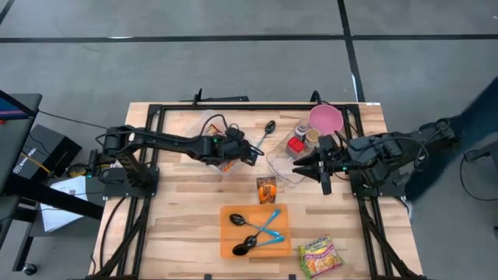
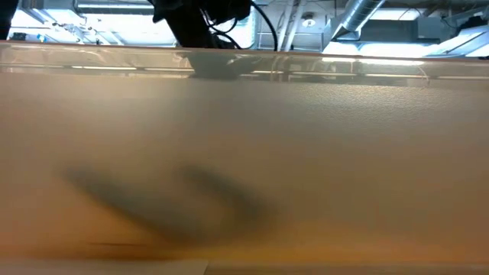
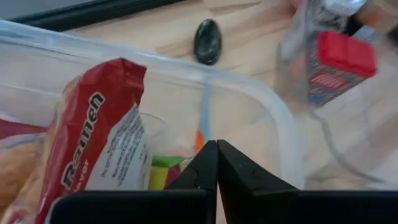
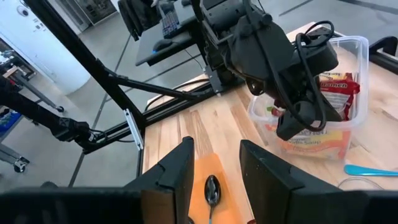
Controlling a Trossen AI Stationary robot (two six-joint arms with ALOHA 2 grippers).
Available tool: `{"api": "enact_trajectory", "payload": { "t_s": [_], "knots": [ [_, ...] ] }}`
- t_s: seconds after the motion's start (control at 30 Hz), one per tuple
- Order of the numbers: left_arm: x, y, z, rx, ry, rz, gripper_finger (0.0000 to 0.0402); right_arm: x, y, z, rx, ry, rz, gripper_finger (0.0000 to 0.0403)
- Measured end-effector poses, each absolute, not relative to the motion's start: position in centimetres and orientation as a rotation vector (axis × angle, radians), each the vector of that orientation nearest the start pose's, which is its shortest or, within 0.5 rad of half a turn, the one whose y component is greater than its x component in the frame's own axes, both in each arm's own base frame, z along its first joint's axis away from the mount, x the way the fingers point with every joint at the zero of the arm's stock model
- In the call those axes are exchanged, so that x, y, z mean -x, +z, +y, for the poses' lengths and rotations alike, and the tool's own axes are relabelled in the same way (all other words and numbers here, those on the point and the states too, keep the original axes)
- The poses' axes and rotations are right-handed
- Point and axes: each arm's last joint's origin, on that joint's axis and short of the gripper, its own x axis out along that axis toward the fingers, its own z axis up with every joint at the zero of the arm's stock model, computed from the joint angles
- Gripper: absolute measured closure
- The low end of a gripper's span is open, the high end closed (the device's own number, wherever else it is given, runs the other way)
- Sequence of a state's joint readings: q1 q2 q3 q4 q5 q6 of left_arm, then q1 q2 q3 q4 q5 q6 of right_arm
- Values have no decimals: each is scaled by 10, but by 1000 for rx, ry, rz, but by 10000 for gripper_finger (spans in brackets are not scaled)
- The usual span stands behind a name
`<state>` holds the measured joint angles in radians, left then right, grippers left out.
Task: Pick & Place Food Item
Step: Put the red noodle pack into the transparent container
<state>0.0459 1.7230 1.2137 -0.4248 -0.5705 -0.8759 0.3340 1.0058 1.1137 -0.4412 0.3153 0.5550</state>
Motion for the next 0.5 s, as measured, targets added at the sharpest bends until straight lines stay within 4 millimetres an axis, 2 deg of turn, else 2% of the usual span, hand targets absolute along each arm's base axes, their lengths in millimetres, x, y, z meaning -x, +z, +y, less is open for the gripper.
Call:
{"api": "enact_trajectory", "payload": {
  "t_s": [0.23, 0.37, 0.5],
  "knots": [
    [-358, 227, 27, 582, 891, 566, 401, -197, 381, 59, -442, -70, 311, 280],
    [-350, 248, 28, 576, 888, 503, 401, -197, 381, 59, -442, -71, 311, 280],
    [-333, 269, 36, 536, 923, 481, 401, -197, 381, 59, -439, -71, 310, 280]
  ]
}}
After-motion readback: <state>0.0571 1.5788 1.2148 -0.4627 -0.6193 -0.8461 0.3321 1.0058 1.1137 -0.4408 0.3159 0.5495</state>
